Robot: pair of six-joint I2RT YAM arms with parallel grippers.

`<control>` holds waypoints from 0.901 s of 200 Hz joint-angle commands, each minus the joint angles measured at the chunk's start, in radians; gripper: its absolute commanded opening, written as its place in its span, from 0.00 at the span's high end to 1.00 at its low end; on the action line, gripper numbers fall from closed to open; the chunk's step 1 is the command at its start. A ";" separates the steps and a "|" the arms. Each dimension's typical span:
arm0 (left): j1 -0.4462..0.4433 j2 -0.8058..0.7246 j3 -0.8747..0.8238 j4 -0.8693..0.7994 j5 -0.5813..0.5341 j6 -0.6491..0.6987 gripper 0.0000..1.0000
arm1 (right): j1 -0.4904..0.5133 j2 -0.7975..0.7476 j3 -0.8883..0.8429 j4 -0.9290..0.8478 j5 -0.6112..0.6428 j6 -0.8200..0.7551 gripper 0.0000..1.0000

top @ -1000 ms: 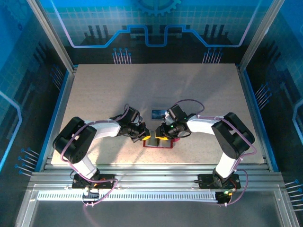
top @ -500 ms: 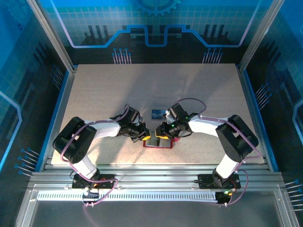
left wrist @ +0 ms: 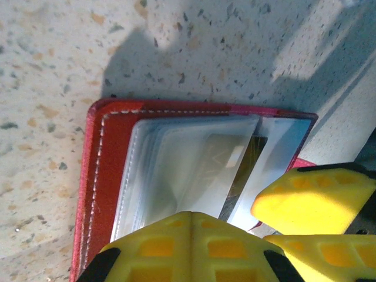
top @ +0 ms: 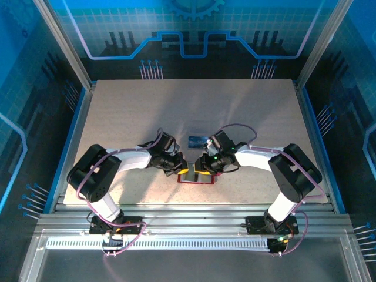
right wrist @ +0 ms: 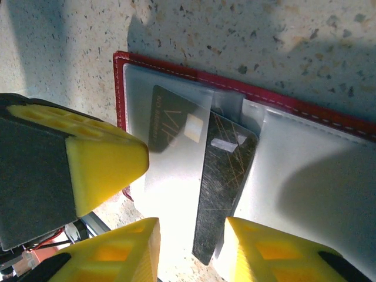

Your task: Take the credit cards out of the card holder

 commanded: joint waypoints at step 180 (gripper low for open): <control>-0.006 -0.046 0.054 -0.159 -0.080 0.064 0.99 | -0.001 0.048 -0.041 0.062 -0.024 0.019 0.67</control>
